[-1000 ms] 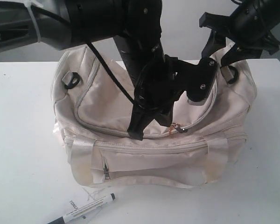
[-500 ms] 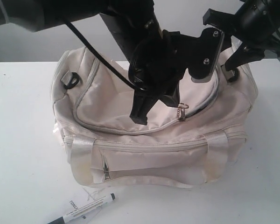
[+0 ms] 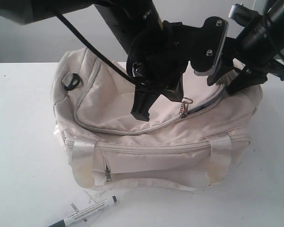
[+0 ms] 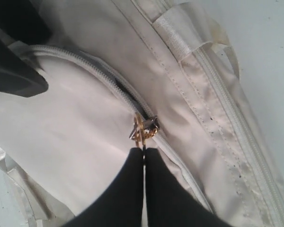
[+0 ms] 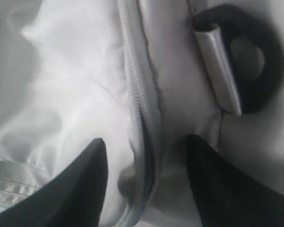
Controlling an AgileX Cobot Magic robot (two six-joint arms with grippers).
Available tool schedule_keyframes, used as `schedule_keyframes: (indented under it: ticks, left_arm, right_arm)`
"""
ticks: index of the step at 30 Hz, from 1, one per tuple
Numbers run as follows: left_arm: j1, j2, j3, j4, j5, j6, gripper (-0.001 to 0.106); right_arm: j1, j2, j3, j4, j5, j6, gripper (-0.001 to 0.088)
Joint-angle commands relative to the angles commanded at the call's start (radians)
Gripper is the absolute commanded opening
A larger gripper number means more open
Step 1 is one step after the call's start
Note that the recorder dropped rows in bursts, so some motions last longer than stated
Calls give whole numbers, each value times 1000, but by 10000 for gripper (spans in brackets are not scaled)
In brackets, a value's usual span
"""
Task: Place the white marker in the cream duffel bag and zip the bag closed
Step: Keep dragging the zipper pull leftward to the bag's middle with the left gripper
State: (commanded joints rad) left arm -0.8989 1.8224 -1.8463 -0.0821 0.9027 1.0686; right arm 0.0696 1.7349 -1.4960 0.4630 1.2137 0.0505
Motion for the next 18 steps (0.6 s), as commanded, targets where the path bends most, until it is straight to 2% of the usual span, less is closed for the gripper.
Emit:
schedule_keyframes:
  ticks: [2, 4, 9, 12, 18]
  left_arm:
    - [0, 0, 0, 0, 0, 0, 0]
    - [0, 0, 0, 0, 0, 0, 0]
    - [0, 0, 0, 0, 0, 0, 0]
    - [0, 0, 0, 0, 2, 0, 0]
    - [0, 0, 0, 0, 8, -39, 0]
  right_arm:
    - [0, 0, 9, 4, -5, -1, 480]
    - [0, 0, 20, 4, -8, -11, 423]
    - [0, 0, 21, 4, -8, -32, 137]
    - [0, 0, 21, 4, -10, -32, 39]
    - [0, -16, 21, -8, -35, -50, 8]
